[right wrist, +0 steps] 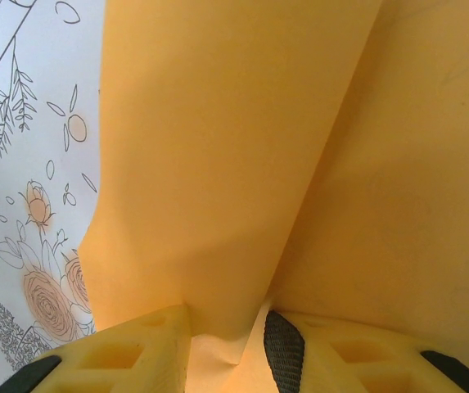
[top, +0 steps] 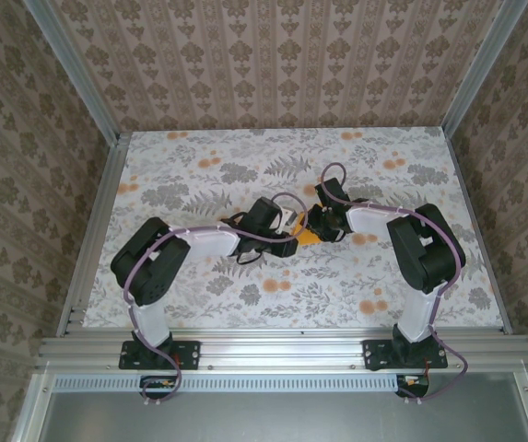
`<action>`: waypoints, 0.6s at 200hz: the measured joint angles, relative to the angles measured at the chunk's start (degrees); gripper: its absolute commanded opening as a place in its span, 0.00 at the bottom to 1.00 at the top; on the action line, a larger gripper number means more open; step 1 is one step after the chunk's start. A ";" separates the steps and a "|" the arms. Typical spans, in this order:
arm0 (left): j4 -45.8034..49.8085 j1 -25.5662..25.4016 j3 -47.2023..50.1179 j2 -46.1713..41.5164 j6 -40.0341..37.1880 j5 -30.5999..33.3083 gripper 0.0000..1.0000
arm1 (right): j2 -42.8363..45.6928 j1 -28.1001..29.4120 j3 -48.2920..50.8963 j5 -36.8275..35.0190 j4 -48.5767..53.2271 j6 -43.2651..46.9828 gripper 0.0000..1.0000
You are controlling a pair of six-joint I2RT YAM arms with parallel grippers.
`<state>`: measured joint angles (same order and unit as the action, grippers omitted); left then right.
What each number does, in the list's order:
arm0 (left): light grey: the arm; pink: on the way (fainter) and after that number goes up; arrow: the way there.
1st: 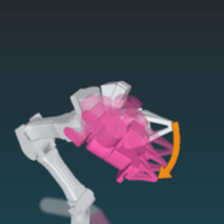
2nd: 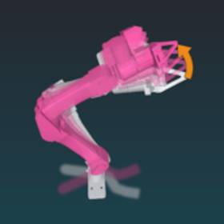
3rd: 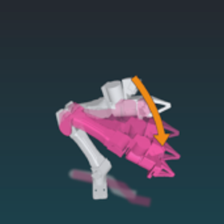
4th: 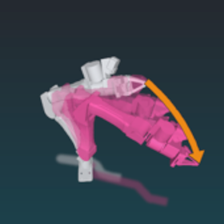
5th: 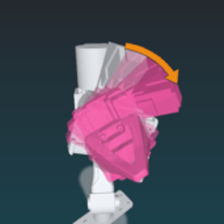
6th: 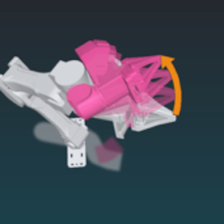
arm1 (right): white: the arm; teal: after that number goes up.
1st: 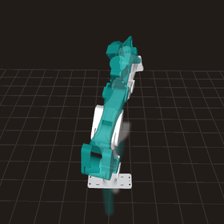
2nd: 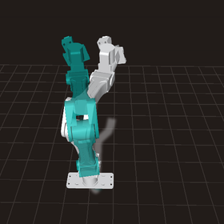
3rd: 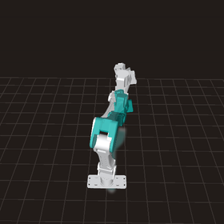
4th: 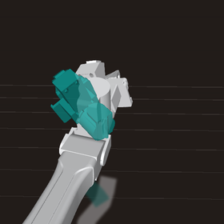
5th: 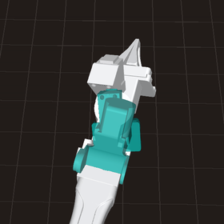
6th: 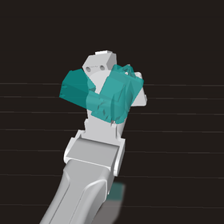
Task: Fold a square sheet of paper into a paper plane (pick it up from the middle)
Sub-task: Fourth fold the wing at the center of the table.
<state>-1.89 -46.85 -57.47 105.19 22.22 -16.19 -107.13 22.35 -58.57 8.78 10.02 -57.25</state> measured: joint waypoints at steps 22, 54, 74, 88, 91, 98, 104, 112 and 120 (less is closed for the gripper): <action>0.26 0.11 -0.09 0.11 -0.85 1.66 0.32 | 0.00 0.00 0.00 0.00 -0.02 0.00 0.39; 0.83 0.11 -1.27 1.03 -1.53 2.75 0.31 | -0.02 0.00 0.00 0.02 -0.02 0.00 0.39; 1.29 0.11 -2.05 2.19 -1.53 3.04 0.32 | -0.02 0.00 0.00 0.02 0.00 0.00 0.39; 1.84 0.11 -2.10 2.60 -1.53 3.23 0.32 | -0.02 0.00 0.00 0.02 -0.02 0.00 0.39; 1.95 0.13 -2.10 2.67 -1.53 3.23 0.32 | -0.02 0.00 0.00 0.00 0.00 0.00 0.39; 2.10 0.24 -2.14 2.78 -1.53 3.39 0.32 | 0.00 0.00 0.02 0.00 0.00 0.00 0.39; 2.16 0.33 -2.23 2.84 -1.55 3.41 0.32 | 0.00 0.00 0.00 0.02 0.00 0.00 0.39; 2.36 0.39 -2.43 2.84 -1.53 3.48 0.32 | -0.02 0.00 0.00 0.00 -0.02 0.00 0.39; 2.51 0.44 -2.60 2.86 -1.55 3.58 0.31 | 0.00 0.00 0.00 0.00 -0.02 0.02 0.39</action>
<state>0.62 -46.41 -60.07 108.05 20.67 -12.60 -107.13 22.35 -58.57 8.78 10.00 -57.23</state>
